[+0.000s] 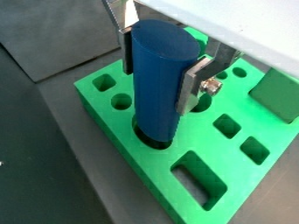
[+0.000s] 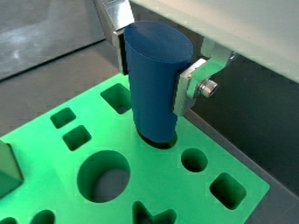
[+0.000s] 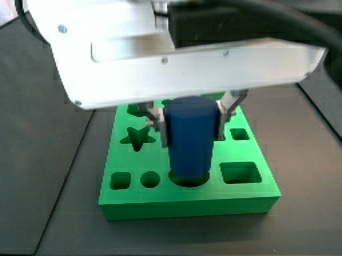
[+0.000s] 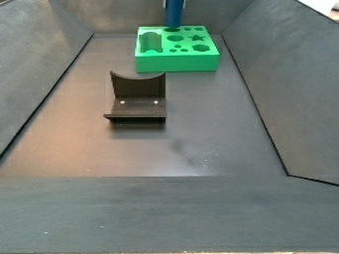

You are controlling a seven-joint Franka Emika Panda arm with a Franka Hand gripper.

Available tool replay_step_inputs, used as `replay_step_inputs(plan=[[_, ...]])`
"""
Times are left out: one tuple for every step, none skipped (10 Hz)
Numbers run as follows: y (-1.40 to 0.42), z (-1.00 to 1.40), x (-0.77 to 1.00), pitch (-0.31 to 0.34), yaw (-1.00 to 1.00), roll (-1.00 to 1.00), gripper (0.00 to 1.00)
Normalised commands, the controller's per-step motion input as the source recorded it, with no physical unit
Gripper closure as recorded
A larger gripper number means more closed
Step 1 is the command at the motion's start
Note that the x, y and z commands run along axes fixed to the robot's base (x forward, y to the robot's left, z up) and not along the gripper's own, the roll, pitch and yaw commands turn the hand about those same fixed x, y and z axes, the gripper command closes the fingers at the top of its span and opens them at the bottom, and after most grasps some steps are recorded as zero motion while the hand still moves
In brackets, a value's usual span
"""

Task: Pick up the oval object. Move up. Move to above the board. Insert the oval object.
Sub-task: Insert the oval object.

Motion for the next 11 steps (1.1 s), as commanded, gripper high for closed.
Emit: replay_step_inputs(plan=[[-0.12,-0.54,0.01,-0.099,0.06,0.11,1.0],[-0.16,-0.57,0.11,-0.099,0.05,0.07,1.0],[-0.17,-0.64,0.16,-0.114,0.06,0.08,1.0],[-0.16,-0.69,0.21,-0.107,0.05,0.09,1.0],[-0.1,-0.76,0.13,-0.136,0.05,0.14,1.0],[-0.07,-0.78,0.11,-0.131,0.05,0.18,1.0],[-0.03,-0.75,0.06,-0.116,0.07,0.23,1.0],[0.0,-0.75,0.0,-0.113,0.1,0.24,1.0],[-0.09,-0.28,-0.13,-0.074,-0.03,0.09,1.0],[0.0,0.0,0.0,-0.006,0.0,0.0,1.0],[0.0,0.0,0.0,0.007,0.0,0.0,1.0]])
